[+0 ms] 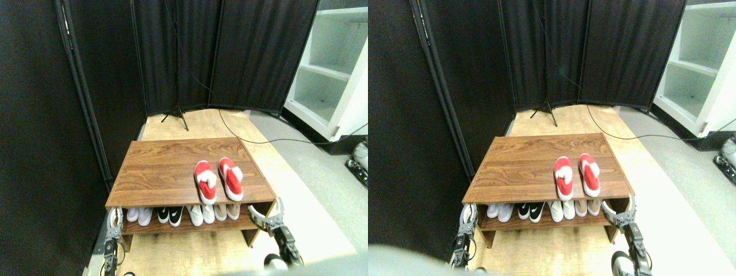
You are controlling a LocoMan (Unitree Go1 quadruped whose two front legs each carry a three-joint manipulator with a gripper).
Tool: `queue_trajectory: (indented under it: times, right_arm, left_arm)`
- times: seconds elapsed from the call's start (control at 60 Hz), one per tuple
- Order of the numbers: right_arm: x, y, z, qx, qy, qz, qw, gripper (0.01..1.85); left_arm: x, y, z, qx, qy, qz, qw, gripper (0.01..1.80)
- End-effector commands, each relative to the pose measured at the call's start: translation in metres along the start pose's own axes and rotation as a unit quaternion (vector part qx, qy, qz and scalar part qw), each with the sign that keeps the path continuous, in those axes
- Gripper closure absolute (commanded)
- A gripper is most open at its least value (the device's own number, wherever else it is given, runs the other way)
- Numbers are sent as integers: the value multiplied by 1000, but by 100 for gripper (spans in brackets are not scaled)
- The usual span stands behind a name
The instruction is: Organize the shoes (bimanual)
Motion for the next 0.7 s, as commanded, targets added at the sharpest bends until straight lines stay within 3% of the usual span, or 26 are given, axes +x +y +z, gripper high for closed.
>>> queue_trajectory:
  times: [0.017,0.083,0.133,0.2,0.417,0.617,0.7]
  right_arm:
    - [3,11,16,-23,-42,31,998,167]
    - [8,12,24,-39,-67,52,996,185]
    - [10,13,27,-46,-75,59,994,185]
    - [18,14,32,-95,-113,59,987,185]
    - [59,8,36,-117,-101,75,985,185]
    - [97,-4,23,-66,-88,39,993,185]
    - [110,-11,18,-43,-93,0,995,185]
  left_arm:
    - [4,-7,1,-2,-2,-21,1000,174]
    - [3,-7,1,-3,-6,-20,1000,173]
    - [3,-7,2,-2,-7,-20,1000,173]
    - [3,-7,2,-3,-4,-22,1000,174]
    - [3,-7,3,-2,-9,-21,1000,178]
    - [4,-7,2,-4,-13,-20,1000,175]
    - [5,-6,2,-3,-9,-23,1000,174]
